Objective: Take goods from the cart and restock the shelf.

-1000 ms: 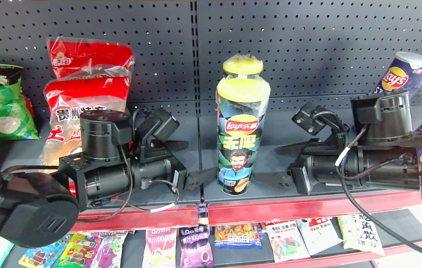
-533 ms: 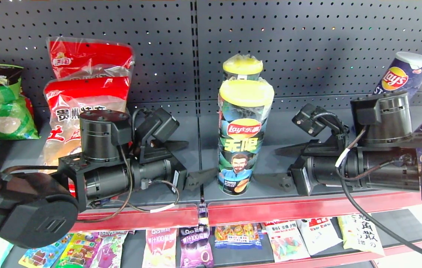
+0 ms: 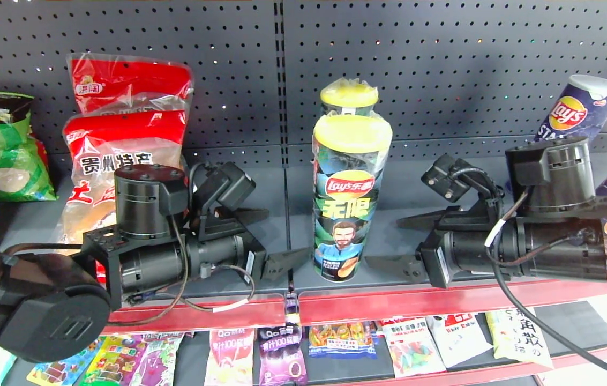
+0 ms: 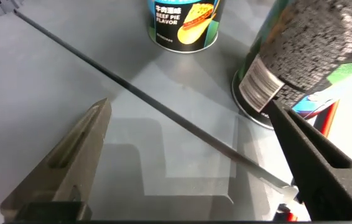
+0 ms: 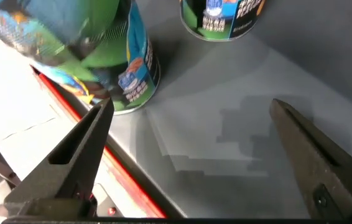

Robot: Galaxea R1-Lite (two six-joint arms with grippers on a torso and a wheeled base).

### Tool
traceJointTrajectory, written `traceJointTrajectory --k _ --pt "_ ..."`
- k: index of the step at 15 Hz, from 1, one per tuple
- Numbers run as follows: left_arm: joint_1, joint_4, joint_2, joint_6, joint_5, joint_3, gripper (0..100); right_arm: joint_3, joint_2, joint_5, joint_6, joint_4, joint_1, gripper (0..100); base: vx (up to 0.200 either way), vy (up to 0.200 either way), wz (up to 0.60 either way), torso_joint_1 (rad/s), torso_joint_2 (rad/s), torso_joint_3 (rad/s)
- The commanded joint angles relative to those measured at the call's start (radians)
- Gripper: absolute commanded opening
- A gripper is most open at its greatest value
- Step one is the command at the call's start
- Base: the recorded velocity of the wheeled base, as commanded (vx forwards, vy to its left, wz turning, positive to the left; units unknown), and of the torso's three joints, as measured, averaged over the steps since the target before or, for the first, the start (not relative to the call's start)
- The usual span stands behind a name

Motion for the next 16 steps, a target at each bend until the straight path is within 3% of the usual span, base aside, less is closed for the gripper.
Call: traceJointTrajectory --k 1,7,12,16 --pt "0.001 -0.001 0.0 0.0 0.001 0.0 100 0.017 -0.021 0.0 -0.001 0.001 0.003 100 0.0 0.0 0.0 0.0 0.0 0.0" --pt "0.003 -0.001 -0.011 0.0 0.001 0.002 100 0.105 -0.15 0.001 -0.007 0.001 0.014 100 0.0 0.0 0.0 0.0 0.0 0.0" --pt "0.003 -0.001 -0.02 0.006 0.001 0.031 100 0.198 -0.337 0.0 -0.008 0.001 0.172 100 0.0 0.0 0.0 0.0 0.0 0.0" --pt "0.001 -0.001 -0.005 0.008 0.001 0.026 100 0.185 -0.397 -0.003 -0.008 0.005 0.187 100 0.0 0.0 0.0 0.0 0.0 0.0"
